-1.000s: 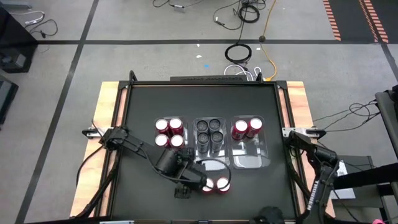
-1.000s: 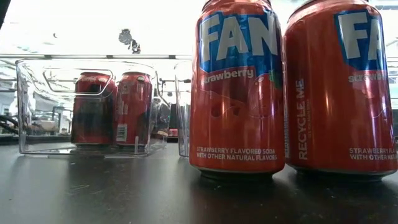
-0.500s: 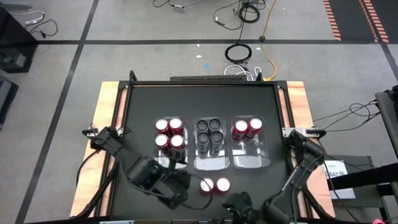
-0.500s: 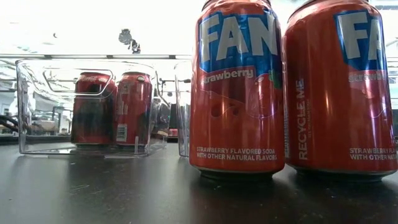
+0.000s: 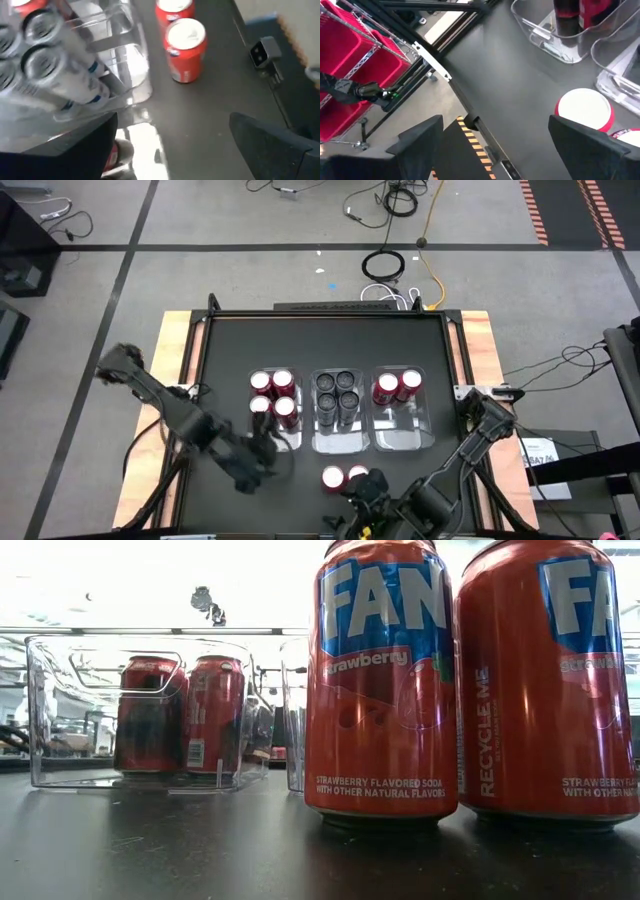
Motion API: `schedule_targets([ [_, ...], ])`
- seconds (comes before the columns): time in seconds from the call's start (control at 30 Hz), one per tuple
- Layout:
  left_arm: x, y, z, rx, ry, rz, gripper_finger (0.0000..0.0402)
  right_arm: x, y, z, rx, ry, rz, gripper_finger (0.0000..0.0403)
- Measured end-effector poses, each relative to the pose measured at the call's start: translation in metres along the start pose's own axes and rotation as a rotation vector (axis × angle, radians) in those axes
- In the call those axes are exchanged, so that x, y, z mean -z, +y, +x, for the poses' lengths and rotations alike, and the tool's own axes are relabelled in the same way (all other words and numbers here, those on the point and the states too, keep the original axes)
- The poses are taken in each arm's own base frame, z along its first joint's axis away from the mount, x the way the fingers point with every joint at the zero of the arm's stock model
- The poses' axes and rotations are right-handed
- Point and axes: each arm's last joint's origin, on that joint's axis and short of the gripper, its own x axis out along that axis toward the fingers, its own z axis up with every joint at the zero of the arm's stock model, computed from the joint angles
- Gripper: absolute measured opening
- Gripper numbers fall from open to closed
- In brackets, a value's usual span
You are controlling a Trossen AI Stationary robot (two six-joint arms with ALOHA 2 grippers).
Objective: Sort soda cans
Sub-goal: Put the left orange soda can to the right transparent bin
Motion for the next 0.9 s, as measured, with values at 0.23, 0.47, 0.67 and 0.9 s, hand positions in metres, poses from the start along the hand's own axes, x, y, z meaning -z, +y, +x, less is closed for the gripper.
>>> schedule_targets([
  [0.23, 0.061, 0.052, -0.022, -0.024, -0.108, -0.136, 0.0391, -0.007, -0.002, 0.005, 0.010, -0.007, -0.048, 0.0354],
  [0.47, 0.097, 0.085, -0.039, -0.089, -0.262, -0.242, 0.0391, -0.006, -0.005, 0.006, 0.025, 0.073, -0.138, 0.0354],
  [0.67, 0.115, 0.096, -0.047, -0.135, -0.330, -0.241, 0.0391, -0.007, -0.021, 0.009, 0.140, 0.212, -0.213, 0.0354],
  [0.9, 0.135, 0.100, -0.044, -0.152, -0.425, -0.276, 0.0391, -0.012, -0.029, 0.012, 0.187, 0.304, -0.211, 0.0354],
])
